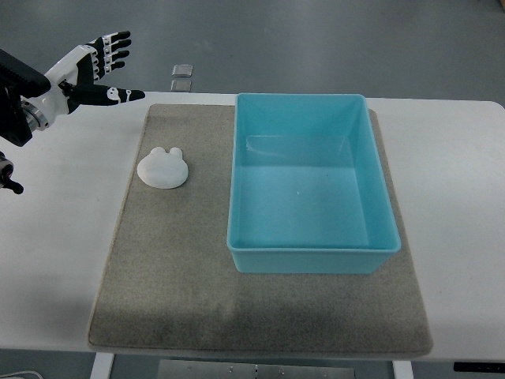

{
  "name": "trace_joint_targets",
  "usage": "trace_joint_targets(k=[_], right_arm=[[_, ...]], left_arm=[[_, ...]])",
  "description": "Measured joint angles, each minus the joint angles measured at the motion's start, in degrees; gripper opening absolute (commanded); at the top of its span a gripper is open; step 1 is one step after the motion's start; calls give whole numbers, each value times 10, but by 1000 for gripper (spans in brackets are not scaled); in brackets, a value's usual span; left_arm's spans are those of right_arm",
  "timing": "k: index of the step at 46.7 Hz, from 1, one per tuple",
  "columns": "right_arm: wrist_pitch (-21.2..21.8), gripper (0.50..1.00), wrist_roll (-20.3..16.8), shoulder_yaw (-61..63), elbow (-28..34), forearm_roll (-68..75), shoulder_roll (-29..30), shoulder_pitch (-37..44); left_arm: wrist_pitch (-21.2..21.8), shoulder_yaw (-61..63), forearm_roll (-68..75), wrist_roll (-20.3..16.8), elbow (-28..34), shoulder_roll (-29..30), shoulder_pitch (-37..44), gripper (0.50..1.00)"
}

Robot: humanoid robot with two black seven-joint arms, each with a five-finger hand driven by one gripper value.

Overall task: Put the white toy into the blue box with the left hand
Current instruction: 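Move the left hand toward the white rabbit toy and lower it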

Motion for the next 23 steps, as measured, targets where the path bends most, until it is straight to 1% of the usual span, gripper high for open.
trace_joint_targets(k=[6, 10, 14, 23], right_arm=[[0, 936, 0, 0, 0, 0, 0, 0], [0, 936, 0, 0, 0, 0, 0, 0], [0, 936, 0, 0, 0, 0, 0, 0], [0, 936, 0, 0, 0, 0, 0, 0]], left_arm=[[0, 54, 21, -1, -5, 11, -20, 990], [0, 80, 58, -2, -8, 31, -34, 990], [0, 97, 100, -2, -19, 37, -40, 990], [-10, 108, 157, -3, -72, 72, -38, 990]])
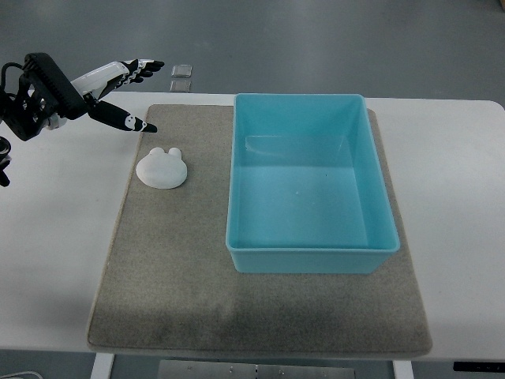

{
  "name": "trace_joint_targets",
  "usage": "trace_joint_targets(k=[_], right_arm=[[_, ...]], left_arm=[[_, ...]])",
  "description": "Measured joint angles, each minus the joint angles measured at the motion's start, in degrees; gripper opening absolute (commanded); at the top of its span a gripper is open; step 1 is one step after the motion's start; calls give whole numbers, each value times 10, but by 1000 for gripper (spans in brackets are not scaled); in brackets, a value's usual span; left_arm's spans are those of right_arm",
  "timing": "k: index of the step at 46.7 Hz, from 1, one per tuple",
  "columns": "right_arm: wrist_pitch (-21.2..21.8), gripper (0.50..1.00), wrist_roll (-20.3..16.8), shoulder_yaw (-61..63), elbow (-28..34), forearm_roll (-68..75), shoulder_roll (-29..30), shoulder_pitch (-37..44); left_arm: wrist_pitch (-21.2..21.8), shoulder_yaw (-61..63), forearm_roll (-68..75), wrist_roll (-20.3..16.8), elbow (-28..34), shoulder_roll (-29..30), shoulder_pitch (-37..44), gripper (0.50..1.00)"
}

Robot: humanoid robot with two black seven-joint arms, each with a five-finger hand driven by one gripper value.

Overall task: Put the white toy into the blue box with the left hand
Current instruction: 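Move the left hand toward the white rabbit toy and lower it, then close the left hand fingers around the white rabbit toy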

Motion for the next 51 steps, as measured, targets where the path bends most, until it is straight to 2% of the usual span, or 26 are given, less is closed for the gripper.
trace_joint_targets(k=[12, 22, 42, 47, 51], right_arm=[[0, 936, 0, 0, 0, 0, 0, 0], [0, 936, 0, 0, 0, 0, 0, 0], [0, 936, 0, 0, 0, 0, 0, 0], [0, 936, 0, 0, 0, 0, 0, 0], [0, 936, 0, 0, 0, 0, 0, 0]], left_arm=[[-56, 21, 4, 2, -77, 57, 4, 990], [-64, 22, 65, 2, -116, 77, 15, 990], [-54, 24, 175, 3, -144, 72, 50, 981], [-26, 41, 199, 3, -144, 69, 51, 979], [2, 62, 205, 3, -144, 69, 51, 954]])
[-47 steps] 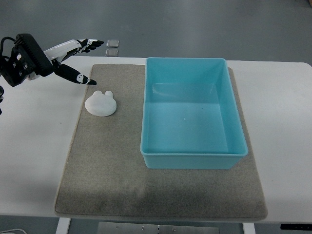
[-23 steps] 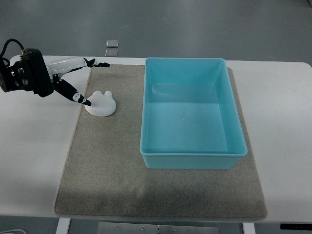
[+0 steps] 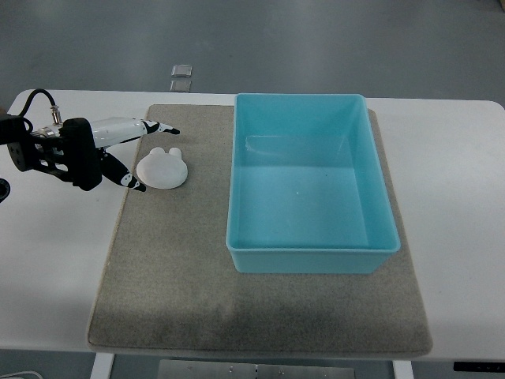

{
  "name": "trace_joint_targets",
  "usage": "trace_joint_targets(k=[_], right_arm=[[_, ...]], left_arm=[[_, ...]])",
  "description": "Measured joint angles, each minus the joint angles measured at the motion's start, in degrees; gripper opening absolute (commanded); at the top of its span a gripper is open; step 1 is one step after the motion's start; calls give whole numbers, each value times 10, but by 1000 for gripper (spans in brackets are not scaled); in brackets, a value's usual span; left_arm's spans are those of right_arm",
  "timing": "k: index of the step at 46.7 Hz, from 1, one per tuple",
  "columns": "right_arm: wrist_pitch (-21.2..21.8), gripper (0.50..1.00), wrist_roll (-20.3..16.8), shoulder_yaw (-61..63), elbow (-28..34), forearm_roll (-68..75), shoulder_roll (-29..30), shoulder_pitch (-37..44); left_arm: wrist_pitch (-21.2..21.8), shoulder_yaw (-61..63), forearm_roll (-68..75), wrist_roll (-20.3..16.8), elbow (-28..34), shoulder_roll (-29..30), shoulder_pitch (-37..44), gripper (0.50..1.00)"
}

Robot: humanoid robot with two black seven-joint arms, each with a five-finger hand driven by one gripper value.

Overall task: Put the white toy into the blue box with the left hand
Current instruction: 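Close the left hand fingers around the white rabbit toy, then carry the toy with the left hand over into the blue box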

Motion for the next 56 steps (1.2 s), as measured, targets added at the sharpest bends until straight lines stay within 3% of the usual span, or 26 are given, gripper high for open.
trace_joint_targets(k=[16, 29, 32, 36, 38, 56], right_arm=[[0, 936, 0, 0, 0, 0, 0, 0], [0, 936, 0, 0, 0, 0, 0, 0], [0, 936, 0, 0, 0, 0, 0, 0], [0, 936, 0, 0, 0, 0, 0, 0], [0, 936, 0, 0, 0, 0, 0, 0], [0, 936, 0, 0, 0, 0, 0, 0]], left_arm=[[57, 36, 46, 3, 3, -2, 3, 849], [76, 46, 60, 6, 7, -2, 3, 675], [77, 46, 67, 6, 6, -3, 4, 666], [77, 46, 70, 7, 6, -3, 4, 589], [78, 46, 70, 7, 6, -3, 4, 500], [111, 25, 66, 8, -7, -19, -25, 500]])
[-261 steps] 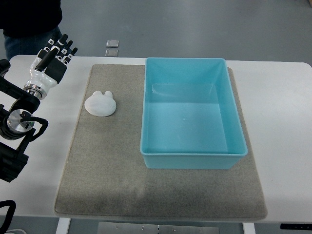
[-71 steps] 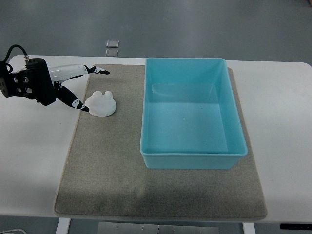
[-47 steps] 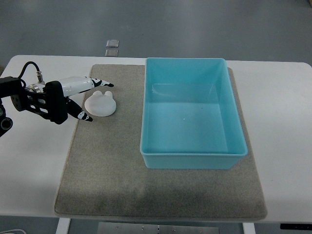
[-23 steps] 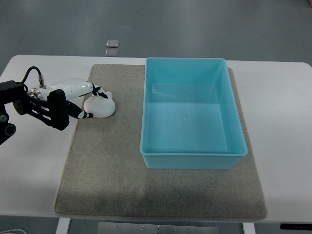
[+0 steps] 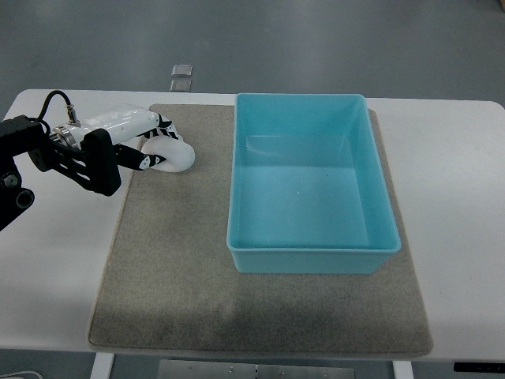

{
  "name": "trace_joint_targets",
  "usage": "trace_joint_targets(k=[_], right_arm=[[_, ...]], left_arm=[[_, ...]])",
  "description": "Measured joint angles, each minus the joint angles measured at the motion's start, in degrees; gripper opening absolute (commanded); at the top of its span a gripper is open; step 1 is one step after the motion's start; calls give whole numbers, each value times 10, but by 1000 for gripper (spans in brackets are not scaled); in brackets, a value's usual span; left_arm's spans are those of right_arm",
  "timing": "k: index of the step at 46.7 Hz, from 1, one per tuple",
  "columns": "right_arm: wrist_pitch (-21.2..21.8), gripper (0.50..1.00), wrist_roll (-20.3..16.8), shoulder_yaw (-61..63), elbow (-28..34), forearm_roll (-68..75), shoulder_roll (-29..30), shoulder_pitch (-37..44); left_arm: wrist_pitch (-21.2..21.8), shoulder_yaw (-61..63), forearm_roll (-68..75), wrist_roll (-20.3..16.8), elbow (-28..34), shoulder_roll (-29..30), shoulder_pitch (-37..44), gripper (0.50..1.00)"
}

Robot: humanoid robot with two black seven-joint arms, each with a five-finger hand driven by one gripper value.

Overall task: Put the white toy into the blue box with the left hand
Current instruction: 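Carry the toy with the left hand over into the blue box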

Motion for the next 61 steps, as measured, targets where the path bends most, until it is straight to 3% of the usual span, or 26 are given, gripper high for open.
trace_joint_targets(k=[8, 24, 31, 51, 52, 53, 55, 56, 61], right_arm=[[0, 936, 0, 0, 0, 0, 0, 0], [0, 936, 0, 0, 0, 0, 0, 0], [0, 936, 0, 0, 0, 0, 0, 0], [0, 936, 0, 0, 0, 0, 0, 0], [0, 936, 0, 0, 0, 0, 0, 0], [0, 936, 0, 0, 0, 0, 0, 0], [0, 936, 0, 0, 0, 0, 0, 0], [0, 936, 0, 0, 0, 0, 0, 0], [0, 936, 0, 0, 0, 0, 0, 0]], left_arm=[[-1, -8, -3, -1, -15, -15, -50, 500], [-11, 31, -4, 0, -46, -152, -85, 500], [-11, 77, -1, 0, -46, -183, -86, 500], [-10, 168, 8, 1, -29, -203, -85, 500], [-10, 170, 8, 1, -27, -203, -85, 527], [-10, 172, 8, 1, -27, -202, -85, 605], [-10, 173, 8, 1, -26, -202, -85, 822], [-10, 173, 8, 1, -26, -202, -85, 884], [-6, 167, 2, 1, -26, -199, -84, 988]])
